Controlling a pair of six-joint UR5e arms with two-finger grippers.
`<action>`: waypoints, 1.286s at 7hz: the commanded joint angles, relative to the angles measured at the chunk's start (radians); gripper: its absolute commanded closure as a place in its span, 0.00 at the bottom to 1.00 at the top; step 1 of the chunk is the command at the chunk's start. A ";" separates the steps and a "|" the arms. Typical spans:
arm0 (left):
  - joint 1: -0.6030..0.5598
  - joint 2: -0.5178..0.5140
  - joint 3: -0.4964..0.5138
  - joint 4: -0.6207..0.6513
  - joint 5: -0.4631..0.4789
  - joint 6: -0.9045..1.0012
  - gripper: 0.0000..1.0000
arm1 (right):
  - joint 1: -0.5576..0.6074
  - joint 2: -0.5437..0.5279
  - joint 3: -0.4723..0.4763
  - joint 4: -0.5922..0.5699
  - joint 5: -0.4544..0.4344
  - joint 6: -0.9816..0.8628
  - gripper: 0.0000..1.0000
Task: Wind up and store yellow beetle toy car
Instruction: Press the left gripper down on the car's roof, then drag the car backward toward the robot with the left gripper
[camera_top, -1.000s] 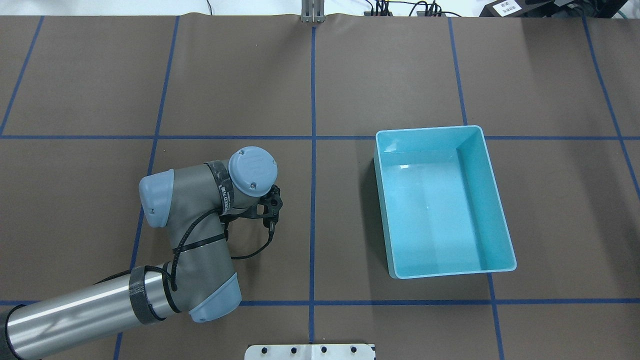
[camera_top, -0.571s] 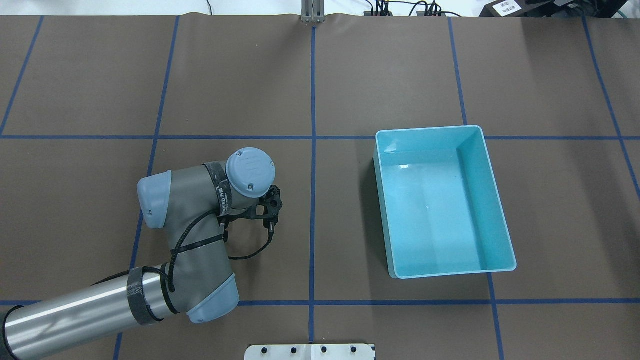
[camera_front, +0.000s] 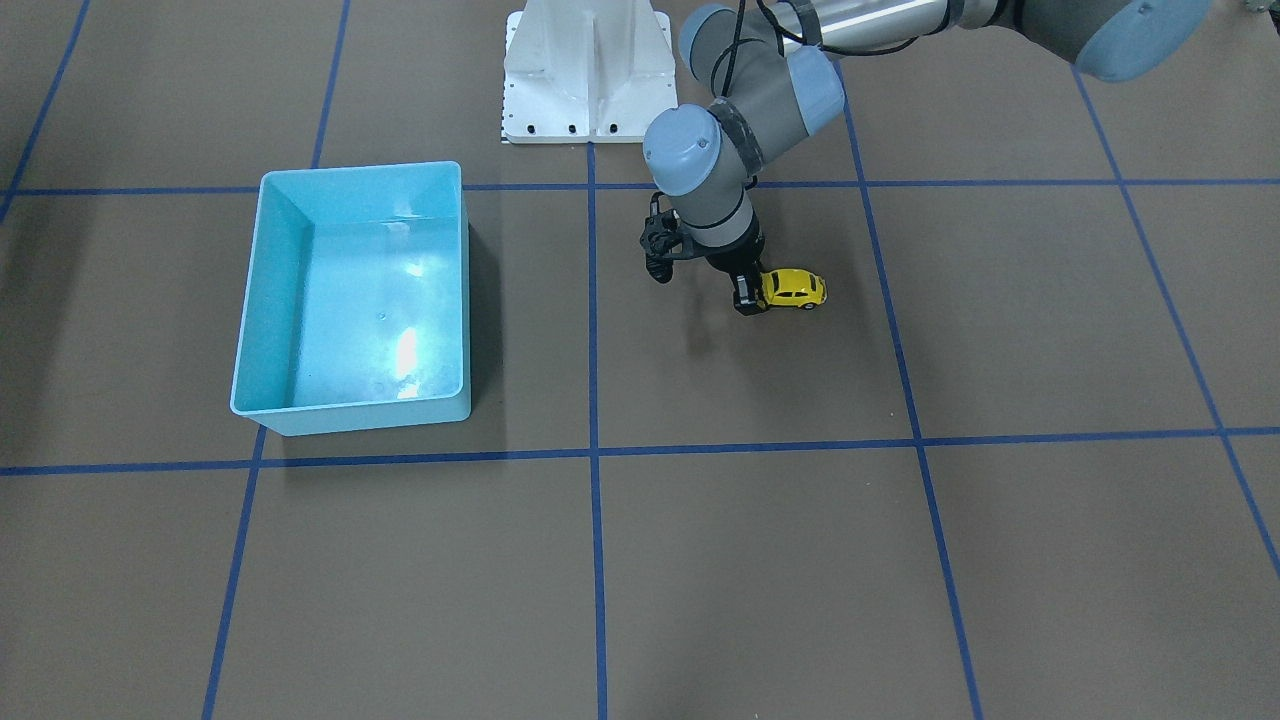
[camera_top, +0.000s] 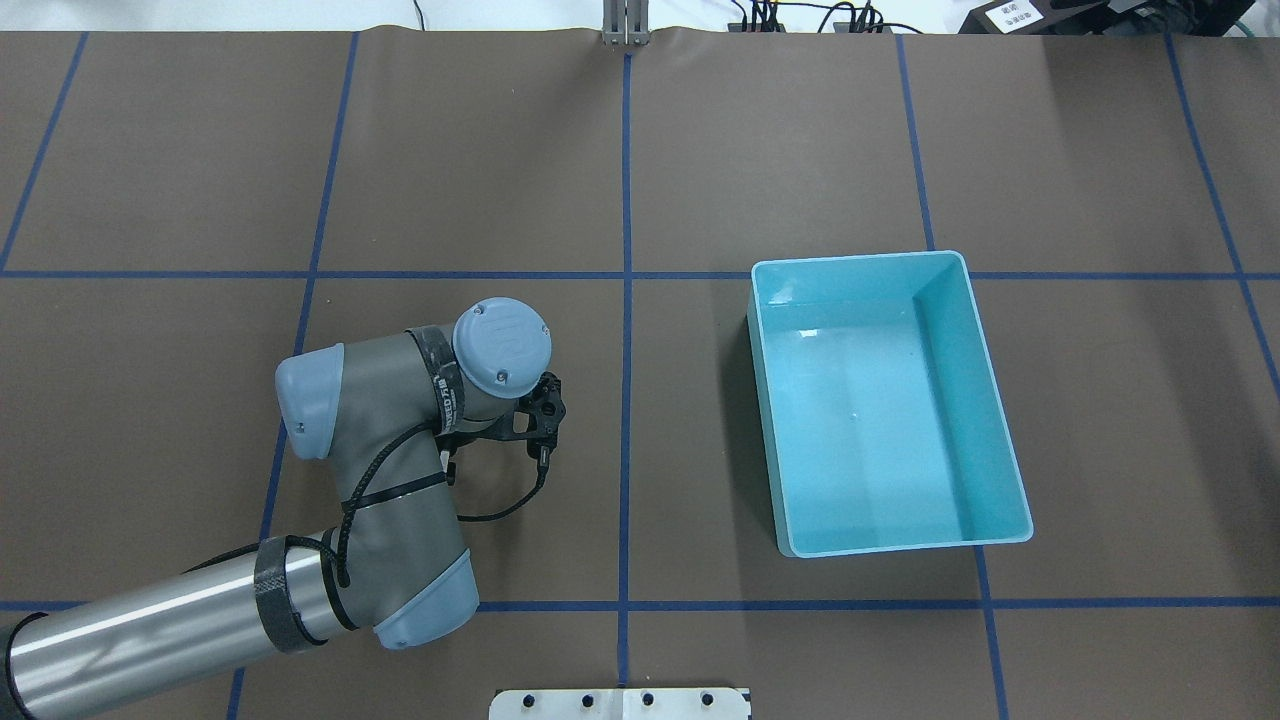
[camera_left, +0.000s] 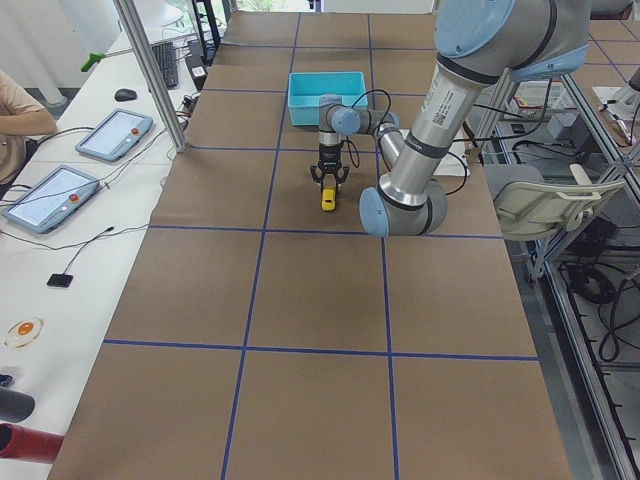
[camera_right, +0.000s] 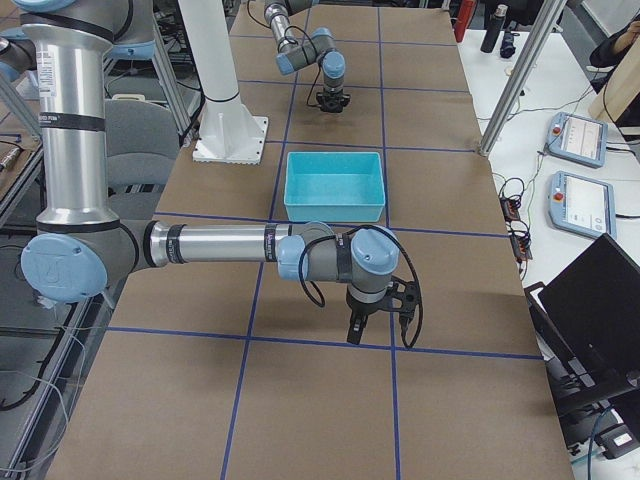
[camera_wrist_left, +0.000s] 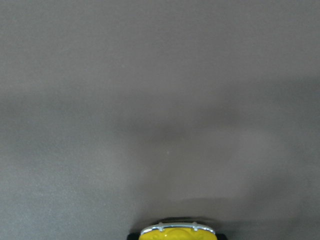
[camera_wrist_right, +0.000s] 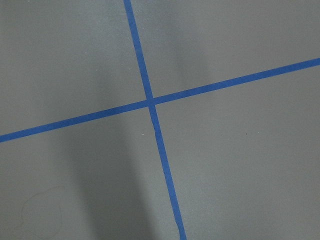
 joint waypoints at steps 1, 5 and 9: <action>-0.015 -0.003 -0.040 0.012 -0.003 -0.012 1.00 | 0.000 -0.001 0.001 0.000 0.002 0.000 0.00; -0.151 0.032 -0.102 -0.019 -0.012 -0.009 1.00 | 0.000 0.001 0.001 0.000 0.000 -0.001 0.00; -0.223 0.133 -0.113 -0.181 -0.221 0.152 1.00 | 0.000 0.001 0.001 0.000 0.000 -0.001 0.00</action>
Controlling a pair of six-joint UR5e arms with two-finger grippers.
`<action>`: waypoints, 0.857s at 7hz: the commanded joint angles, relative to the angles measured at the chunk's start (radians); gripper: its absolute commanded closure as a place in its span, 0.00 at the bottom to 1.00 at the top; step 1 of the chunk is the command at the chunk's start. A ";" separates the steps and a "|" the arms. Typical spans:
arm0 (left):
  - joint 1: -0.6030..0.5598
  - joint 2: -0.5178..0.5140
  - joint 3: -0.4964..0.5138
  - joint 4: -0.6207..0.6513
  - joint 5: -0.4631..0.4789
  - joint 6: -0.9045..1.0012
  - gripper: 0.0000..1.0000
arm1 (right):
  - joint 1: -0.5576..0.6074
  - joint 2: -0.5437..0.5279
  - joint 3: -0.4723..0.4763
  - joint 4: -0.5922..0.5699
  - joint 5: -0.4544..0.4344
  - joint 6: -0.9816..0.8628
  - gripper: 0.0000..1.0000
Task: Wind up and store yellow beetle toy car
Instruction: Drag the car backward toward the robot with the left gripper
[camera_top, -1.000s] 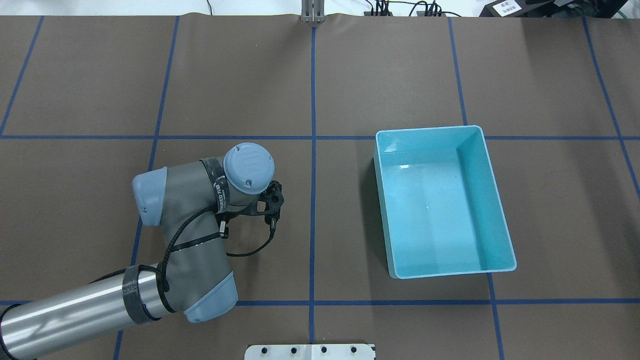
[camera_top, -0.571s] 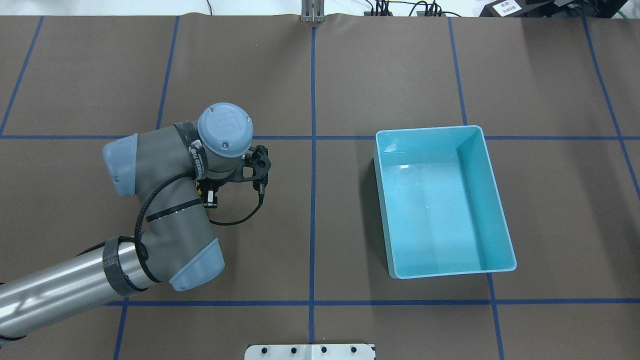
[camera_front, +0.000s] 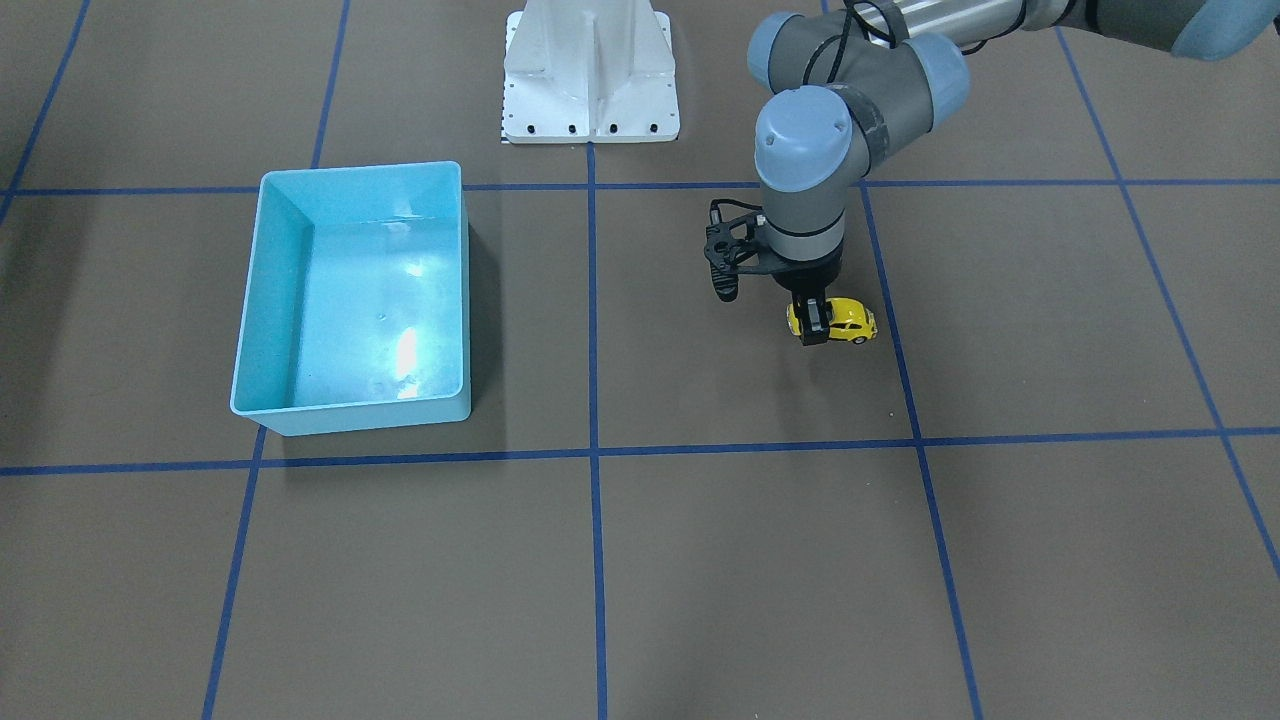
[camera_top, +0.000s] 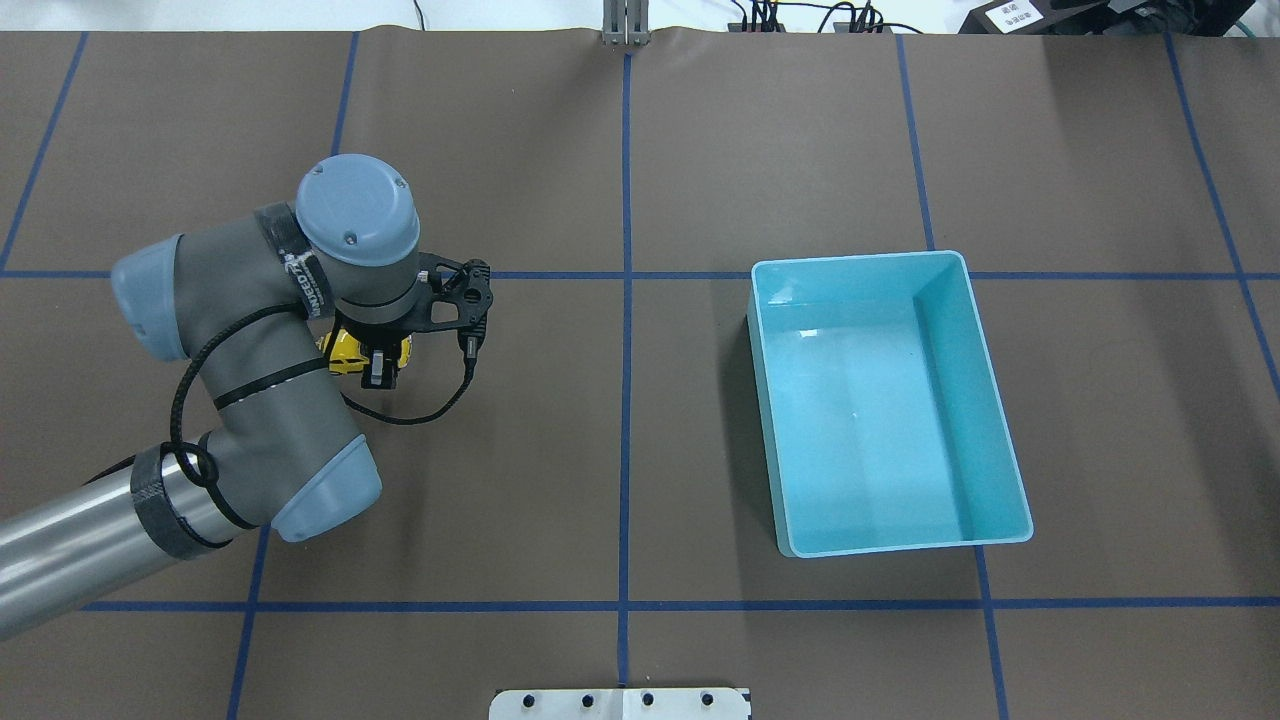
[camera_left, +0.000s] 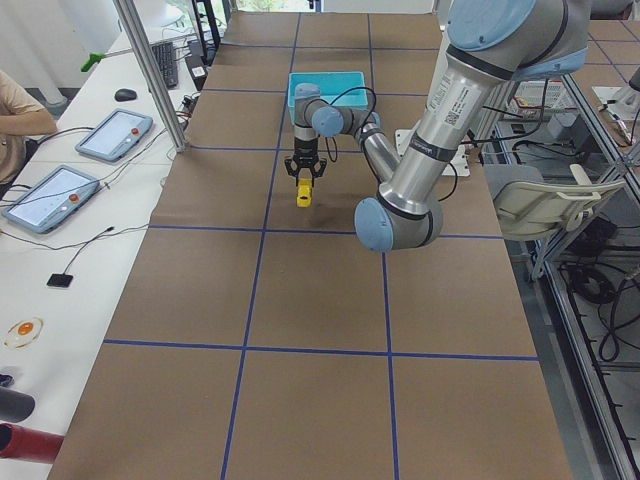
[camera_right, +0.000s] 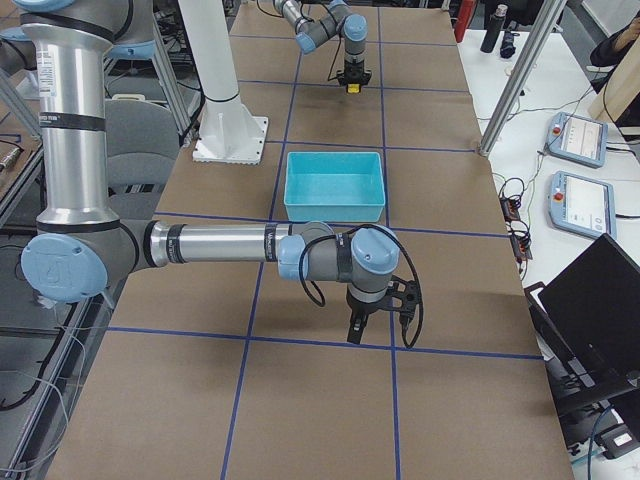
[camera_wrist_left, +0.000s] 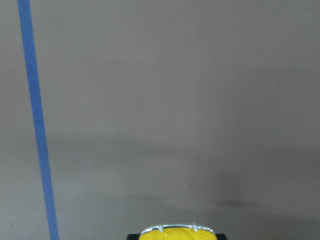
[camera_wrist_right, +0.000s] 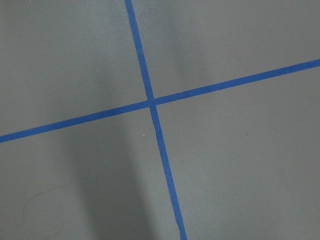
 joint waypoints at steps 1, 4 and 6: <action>-0.040 0.041 -0.001 -0.033 -0.117 0.039 1.00 | 0.000 0.000 0.000 0.000 0.000 0.000 0.00; -0.060 0.089 -0.001 -0.117 -0.130 0.034 1.00 | 0.000 0.000 -0.001 0.000 -0.002 0.000 0.00; -0.060 0.104 0.007 -0.135 -0.133 0.041 1.00 | 0.000 0.000 -0.001 0.000 0.000 0.003 0.00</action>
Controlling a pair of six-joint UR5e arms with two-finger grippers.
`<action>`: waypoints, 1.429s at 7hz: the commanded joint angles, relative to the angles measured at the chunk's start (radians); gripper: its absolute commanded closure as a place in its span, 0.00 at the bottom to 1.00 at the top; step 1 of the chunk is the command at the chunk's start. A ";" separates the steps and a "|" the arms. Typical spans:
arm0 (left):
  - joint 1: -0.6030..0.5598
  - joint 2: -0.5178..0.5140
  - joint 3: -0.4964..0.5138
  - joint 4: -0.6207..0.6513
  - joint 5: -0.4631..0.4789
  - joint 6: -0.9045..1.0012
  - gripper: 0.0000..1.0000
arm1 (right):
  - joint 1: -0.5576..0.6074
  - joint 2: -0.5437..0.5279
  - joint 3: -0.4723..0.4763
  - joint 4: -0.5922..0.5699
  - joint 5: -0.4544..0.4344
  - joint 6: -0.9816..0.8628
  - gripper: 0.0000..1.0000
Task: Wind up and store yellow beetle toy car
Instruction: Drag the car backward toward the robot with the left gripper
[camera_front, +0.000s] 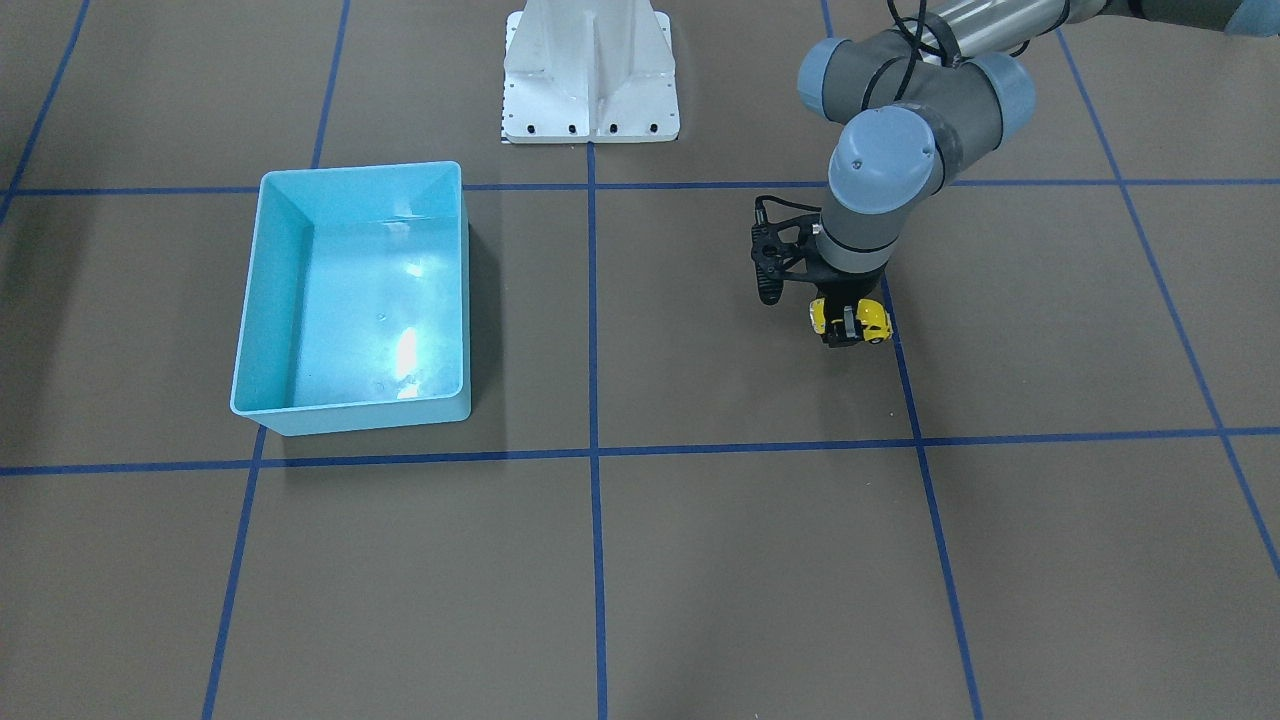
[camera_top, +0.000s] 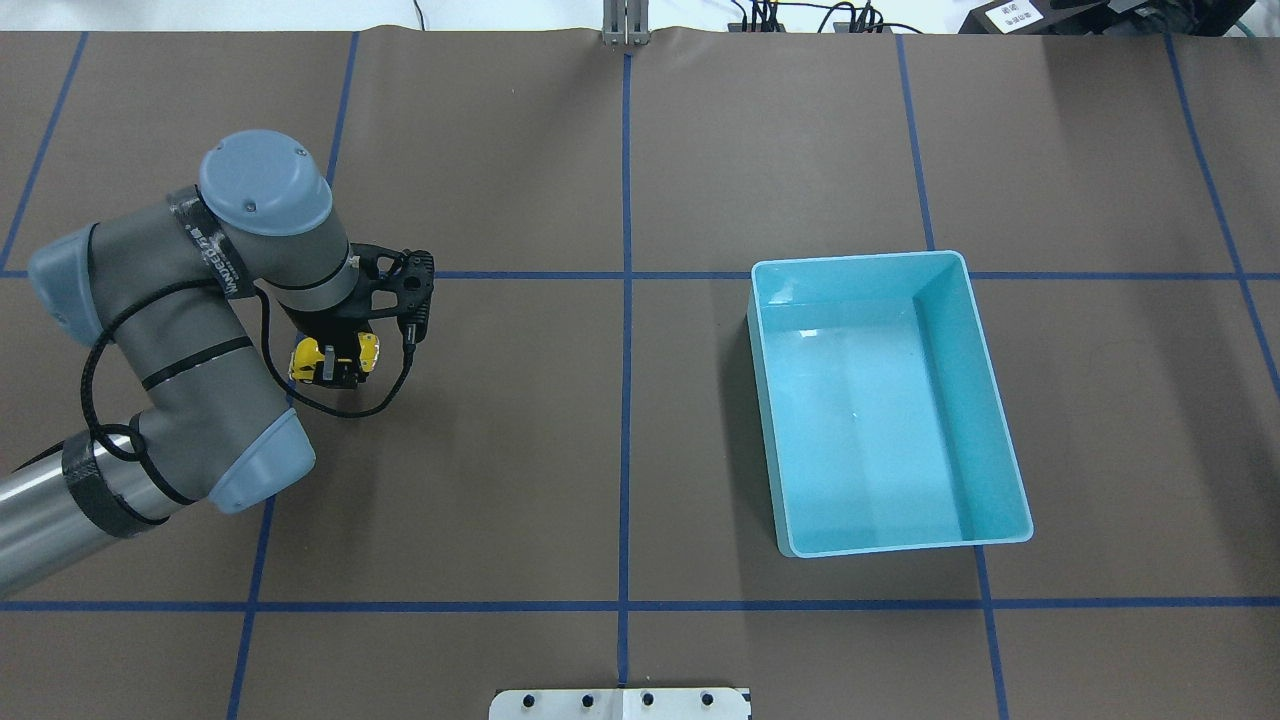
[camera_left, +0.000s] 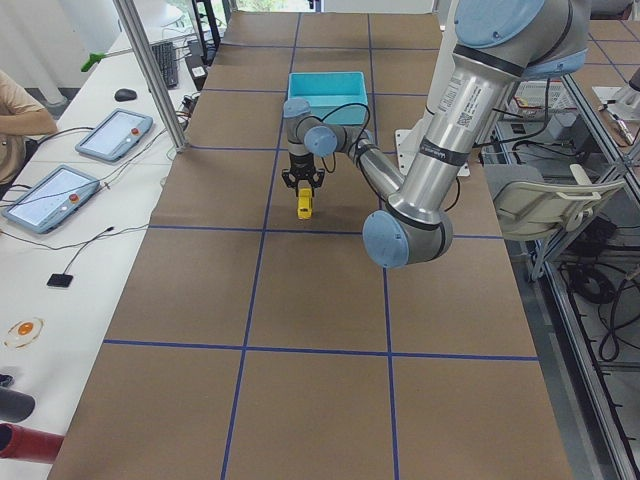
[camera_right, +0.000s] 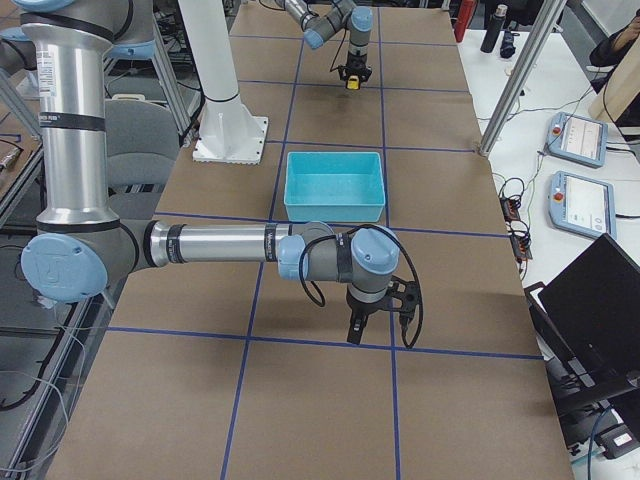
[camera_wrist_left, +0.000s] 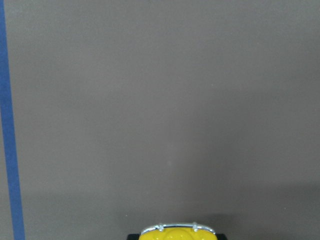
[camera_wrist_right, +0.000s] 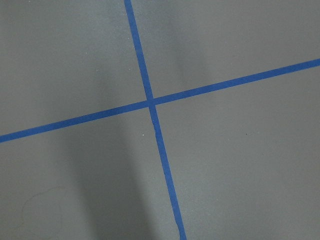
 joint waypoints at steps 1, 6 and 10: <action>-0.002 0.016 0.016 -0.032 -0.003 0.002 1.00 | 0.000 0.002 -0.002 0.000 -0.001 0.001 0.00; -0.016 0.077 0.027 -0.141 -0.032 0.013 1.00 | 0.000 0.000 -0.002 0.000 -0.001 0.001 0.00; -0.017 0.086 0.058 -0.198 -0.034 0.013 1.00 | -0.003 0.002 -0.002 -0.002 -0.001 -0.001 0.00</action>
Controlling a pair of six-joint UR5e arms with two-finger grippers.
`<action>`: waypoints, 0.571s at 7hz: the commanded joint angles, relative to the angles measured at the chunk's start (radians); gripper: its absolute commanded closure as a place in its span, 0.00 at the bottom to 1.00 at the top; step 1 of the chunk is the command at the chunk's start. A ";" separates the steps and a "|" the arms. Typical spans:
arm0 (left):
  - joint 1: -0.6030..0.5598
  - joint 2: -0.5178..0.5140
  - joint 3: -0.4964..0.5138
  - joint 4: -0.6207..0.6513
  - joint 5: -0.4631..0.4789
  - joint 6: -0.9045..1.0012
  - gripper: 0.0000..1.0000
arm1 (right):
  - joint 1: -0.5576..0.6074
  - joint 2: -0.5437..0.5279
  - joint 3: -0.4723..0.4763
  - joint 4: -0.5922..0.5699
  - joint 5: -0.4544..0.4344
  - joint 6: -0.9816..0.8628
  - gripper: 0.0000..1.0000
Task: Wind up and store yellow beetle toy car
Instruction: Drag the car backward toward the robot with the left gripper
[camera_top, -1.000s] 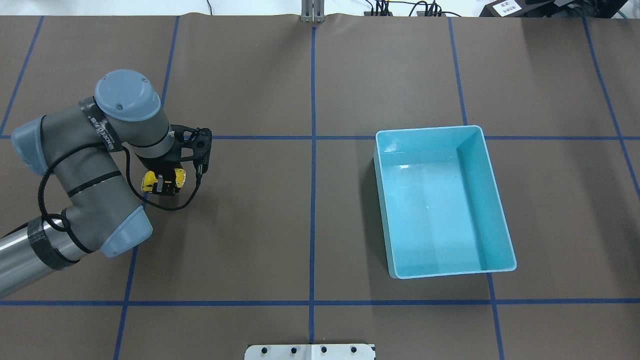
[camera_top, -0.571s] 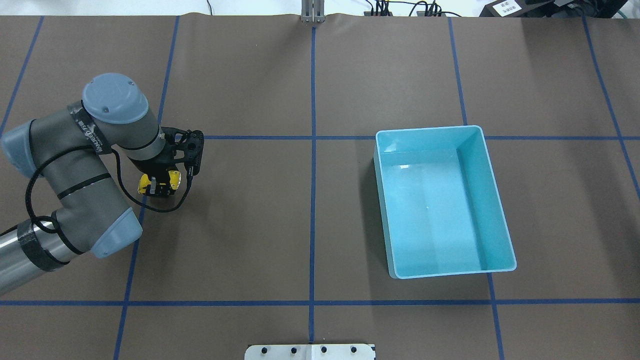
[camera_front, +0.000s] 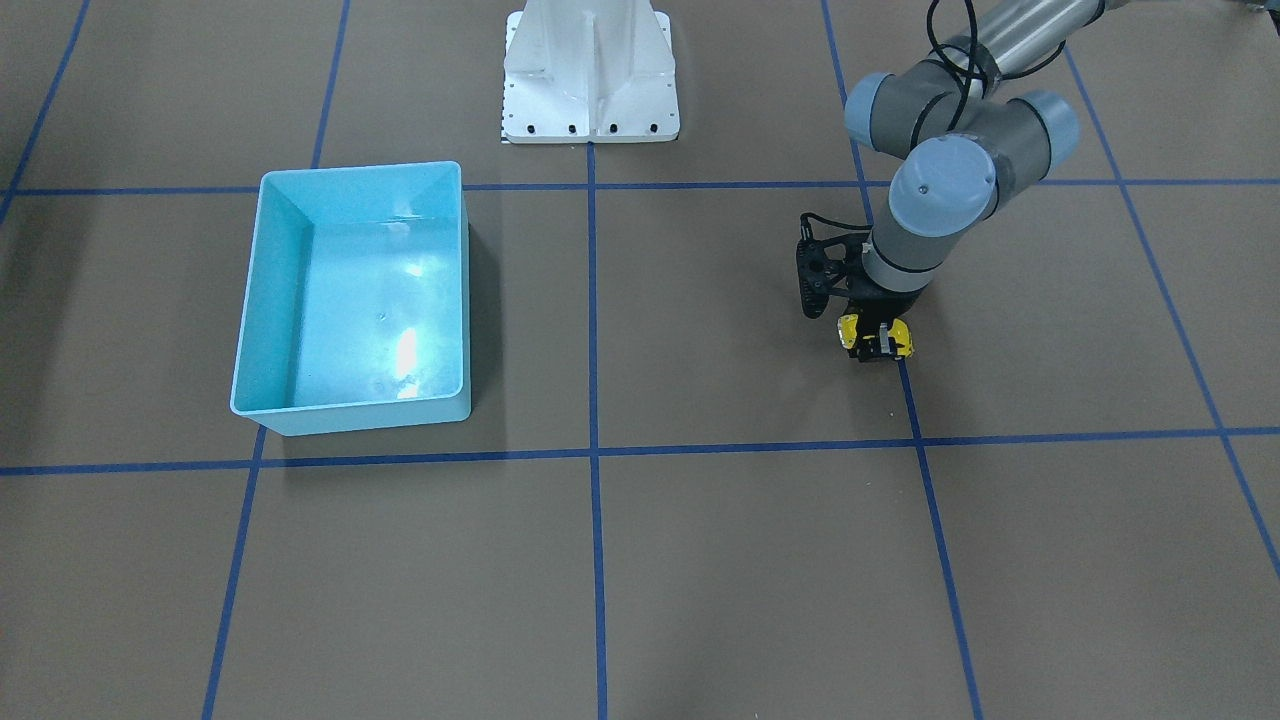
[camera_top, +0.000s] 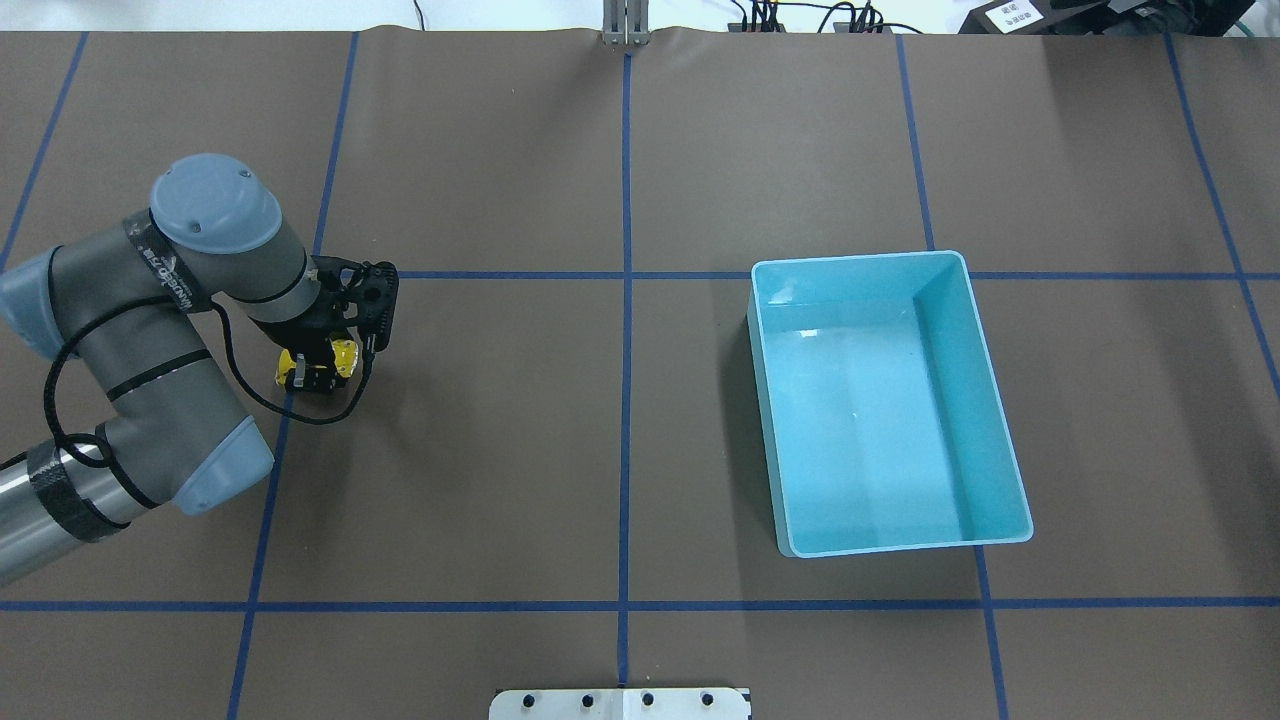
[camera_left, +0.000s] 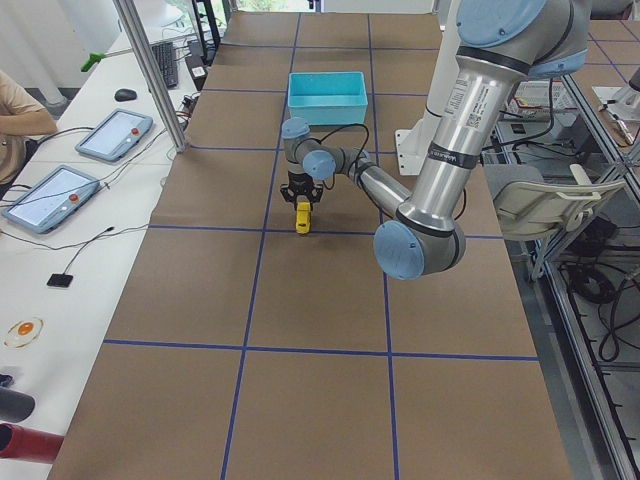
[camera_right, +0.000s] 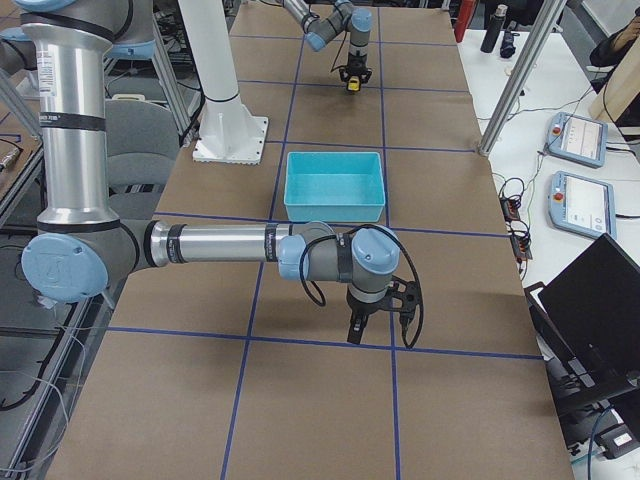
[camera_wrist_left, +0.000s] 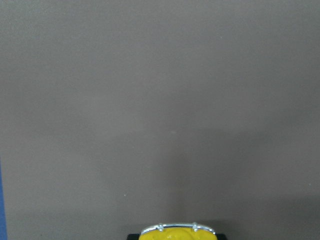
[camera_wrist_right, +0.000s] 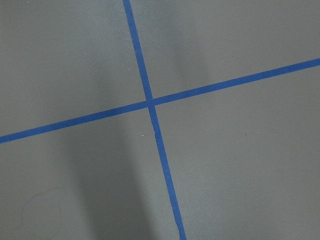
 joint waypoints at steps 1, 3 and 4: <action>0.000 0.011 0.010 -0.032 -0.006 0.000 1.00 | -0.001 0.000 0.000 -0.001 0.000 -0.001 0.00; -0.002 0.021 0.010 -0.044 -0.007 0.000 1.00 | -0.001 0.000 -0.002 -0.001 0.000 -0.001 0.00; -0.003 0.023 0.010 -0.046 -0.009 0.000 1.00 | -0.004 0.000 -0.002 -0.001 0.000 -0.001 0.00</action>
